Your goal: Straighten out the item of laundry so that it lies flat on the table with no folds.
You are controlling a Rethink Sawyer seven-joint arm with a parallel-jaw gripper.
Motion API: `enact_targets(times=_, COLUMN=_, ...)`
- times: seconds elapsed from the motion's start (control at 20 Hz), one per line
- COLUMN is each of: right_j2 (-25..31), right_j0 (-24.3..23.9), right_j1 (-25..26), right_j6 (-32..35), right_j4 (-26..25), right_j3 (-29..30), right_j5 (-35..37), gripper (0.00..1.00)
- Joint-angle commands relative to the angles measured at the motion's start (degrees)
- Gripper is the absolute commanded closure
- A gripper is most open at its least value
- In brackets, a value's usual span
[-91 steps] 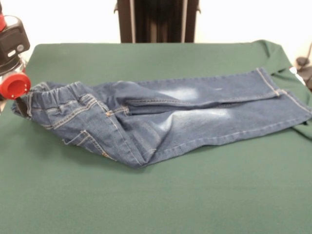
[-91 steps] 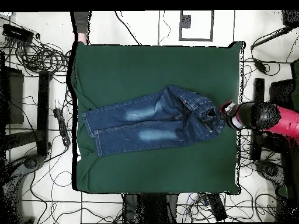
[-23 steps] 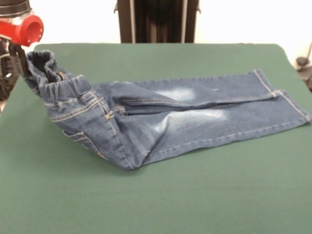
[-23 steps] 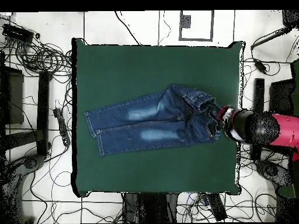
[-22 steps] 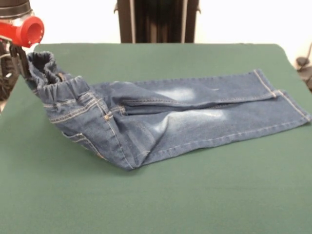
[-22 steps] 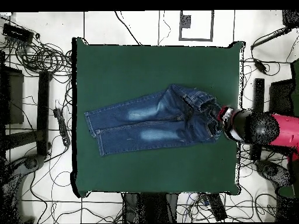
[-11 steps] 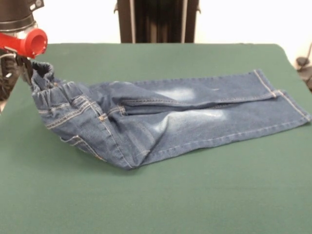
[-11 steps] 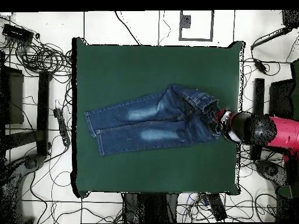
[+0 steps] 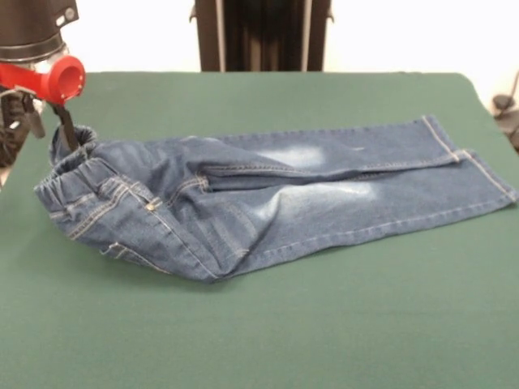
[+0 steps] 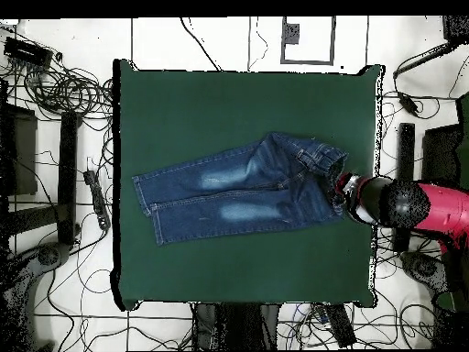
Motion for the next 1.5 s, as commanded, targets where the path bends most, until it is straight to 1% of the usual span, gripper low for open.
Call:
enact_targets(times=0.05, right_j2=0.57, right_j0=2.48, right_j1=3.7, right_j6=-9.54, right_j4=-1.09, right_j3=-0.11, right_j5=-1.38, gripper=0.0)
enact_targets(times=0.2, right_j2=0.84, right_j0=2.71, right_j1=3.45, right_j6=-9.93, right_j4=-0.87, right_j3=-0.57, right_j5=-0.7, gripper=0.0)
enact_targets(times=0.35, right_j2=2.33, right_j0=2.43, right_j1=2.93, right_j6=-12.06, right_j4=-0.56, right_j3=-1.16, right_j5=-0.6, gripper=0.0)
enact_targets(times=0.45, right_j2=2.72, right_j0=2.81, right_j1=-0.34, right_j6=-12.7, right_j4=-0.7, right_j3=0.13, right_j5=0.0, gripper=0.0)
enact_targets(times=0.55, right_j2=3.93, right_j0=2.62, right_j1=-4.68, right_j6=-13.32, right_j4=0.33, right_j3=2.6, right_j5=0.39, gripper=0.0)
enact_targets(times=0.6, right_j2=4.36, right_j0=2.56, right_j1=-7.59, right_j6=-13.46, right_j4=1.25, right_j3=4.34, right_j5=1.27, gripper=0.0)
enact_targets(times=0.9, right_j2=4.89, right_j0=3.08, right_j1=-18.39, right_j6=-14.52, right_j4=5.39, right_j3=9.73, right_j5=6.12, gripper=0.0)
enact_targets(times=1.1, right_j2=3.56, right_j0=4.15, right_j1=-24.49, right_j6=-12.21, right_j4=8.52, right_j3=14.25, right_j5=8.0, gripper=0.0)
enact_targets(times=1.25, right_j2=2.25, right_j0=5.34, right_j1=-26.38, right_j6=-9.26, right_j4=10.2, right_j3=17.66, right_j5=7.89, gripper=0.0)
enact_targets(times=1.35, right_j2=1.31, right_j0=6.31, right_j1=-26.49, right_j6=-6.55, right_j4=10.12, right_j3=20.13, right_j5=5.46, gripper=0.0)
enact_targets(times=1.5, right_j2=0.29, right_j0=7.3, right_j1=-25.63, right_j6=-2.51, right_j4=9.33, right_j3=23.7, right_j5=-0.56, gripper=0.0)
